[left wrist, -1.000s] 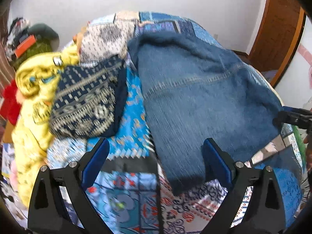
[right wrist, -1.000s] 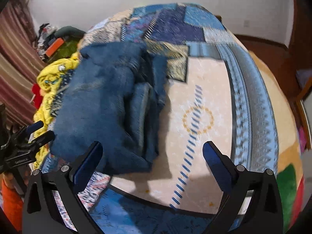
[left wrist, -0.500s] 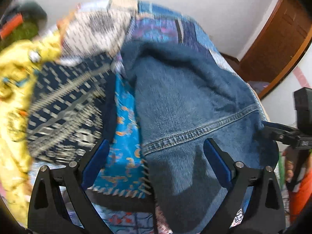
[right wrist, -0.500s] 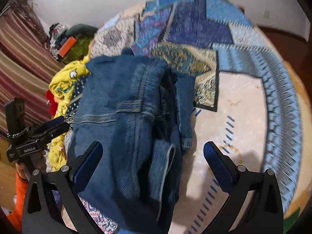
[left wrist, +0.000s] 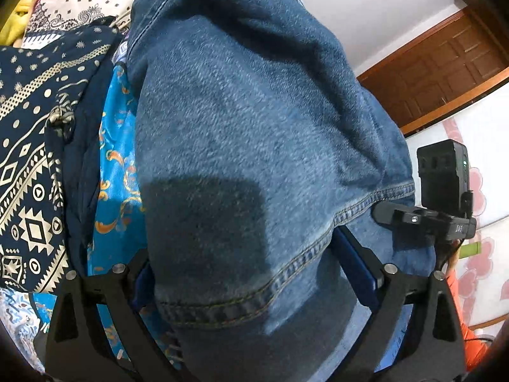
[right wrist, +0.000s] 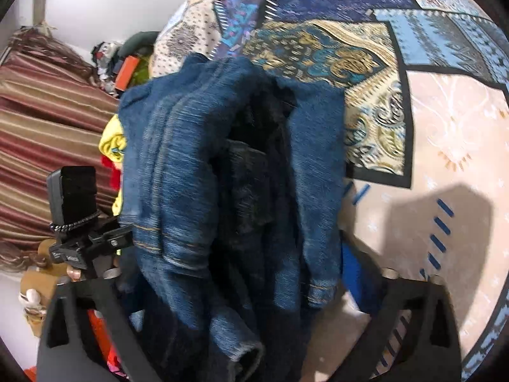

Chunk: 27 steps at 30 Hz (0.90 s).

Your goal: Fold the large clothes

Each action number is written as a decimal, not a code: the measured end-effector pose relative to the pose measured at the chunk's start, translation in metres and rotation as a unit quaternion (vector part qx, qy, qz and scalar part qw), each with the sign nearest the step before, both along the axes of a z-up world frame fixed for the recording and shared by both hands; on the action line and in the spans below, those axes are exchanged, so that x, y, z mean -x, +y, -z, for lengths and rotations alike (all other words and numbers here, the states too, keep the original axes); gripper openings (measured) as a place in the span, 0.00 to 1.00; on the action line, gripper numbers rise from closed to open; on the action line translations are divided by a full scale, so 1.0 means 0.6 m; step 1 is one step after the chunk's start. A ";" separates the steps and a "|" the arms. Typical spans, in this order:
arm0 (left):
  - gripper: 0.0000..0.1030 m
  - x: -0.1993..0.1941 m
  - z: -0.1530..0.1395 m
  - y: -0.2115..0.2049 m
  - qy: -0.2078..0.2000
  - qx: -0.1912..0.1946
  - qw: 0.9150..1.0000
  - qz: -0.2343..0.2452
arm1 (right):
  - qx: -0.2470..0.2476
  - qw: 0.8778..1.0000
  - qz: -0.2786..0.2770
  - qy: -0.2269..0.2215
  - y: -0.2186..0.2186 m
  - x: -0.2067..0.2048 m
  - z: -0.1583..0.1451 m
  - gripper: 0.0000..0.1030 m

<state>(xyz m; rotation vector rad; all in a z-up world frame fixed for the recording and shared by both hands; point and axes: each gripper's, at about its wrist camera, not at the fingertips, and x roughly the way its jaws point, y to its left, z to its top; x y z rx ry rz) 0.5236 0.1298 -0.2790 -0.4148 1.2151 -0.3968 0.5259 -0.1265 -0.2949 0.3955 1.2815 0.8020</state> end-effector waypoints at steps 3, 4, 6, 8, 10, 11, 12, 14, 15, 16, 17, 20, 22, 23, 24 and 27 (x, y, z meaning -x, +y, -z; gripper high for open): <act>0.82 0.006 -0.011 -0.005 -0.018 -0.010 1.000 -0.007 | -0.003 1.000 0.008 -0.009 0.001 0.001 -0.010 0.70; 0.77 0.009 -0.016 -0.003 -0.022 -0.012 1.000 -0.007 | -0.003 1.000 0.010 -0.015 0.002 0.004 -0.017 0.62; 0.69 0.015 -0.029 -0.002 -0.027 -0.013 1.000 -0.007 | -0.003 1.000 0.011 -0.029 0.004 0.010 -0.031 0.46; 0.63 0.019 -0.046 -0.003 -0.029 -0.010 1.000 -0.005 | -0.001 0.999 0.010 -0.039 0.009 0.016 -0.045 0.41; 0.57 0.025 -0.072 -0.005 -0.038 -0.016 0.999 -0.001 | 0.007 0.999 0.012 -0.049 0.014 0.017 -0.061 0.38; 0.56 0.026 -0.084 -0.002 -0.044 -0.017 0.999 -0.001 | 0.013 0.998 0.012 -0.053 0.019 0.017 -0.069 0.37; 0.55 0.031 -0.098 0.004 -0.050 -0.016 0.999 -0.003 | 0.016 0.998 0.013 -0.056 0.026 0.019 -0.079 0.36; 0.54 0.035 -0.119 0.022 -0.060 -0.009 0.998 -0.009 | 0.027 0.998 0.014 -0.062 0.033 0.023 -0.096 0.36; 0.53 0.041 -0.133 0.032 -0.066 -0.006 0.998 -0.014 | 0.030 0.997 0.013 -0.066 0.041 0.025 -0.107 0.35; 0.53 0.047 -0.147 0.043 -0.074 -0.004 0.997 -0.018 | 0.034 0.997 0.009 -0.074 0.048 0.029 -0.119 0.35; 0.53 0.053 -0.159 0.052 -0.081 -0.004 0.997 -0.020 | 0.038 0.996 0.006 -0.081 0.051 0.032 -0.127 0.35; 0.50 0.071 -0.186 0.064 -0.100 -0.008 0.995 -0.027 | 0.040 0.993 -0.002 -0.109 0.073 0.048 -0.161 0.35; 0.50 0.087 -0.211 0.090 -0.114 -0.003 0.993 -0.039 | 0.037 0.991 -0.005 -0.125 0.096 0.053 -0.185 0.34; 0.50 0.091 -0.220 0.101 -0.120 -0.001 0.992 -0.045 | 0.034 0.991 -0.008 -0.132 0.109 0.056 -0.198 0.34; 0.50 0.100 -0.236 0.120 -0.131 -0.001 0.990 -0.052 | 0.031 0.990 -0.011 -0.140 0.124 0.056 -0.209 0.34; 0.50 0.123 -0.271 0.156 -0.156 -0.008 0.986 -0.066 | 0.021 0.986 -0.022 -0.161 0.156 0.062 -0.238 0.34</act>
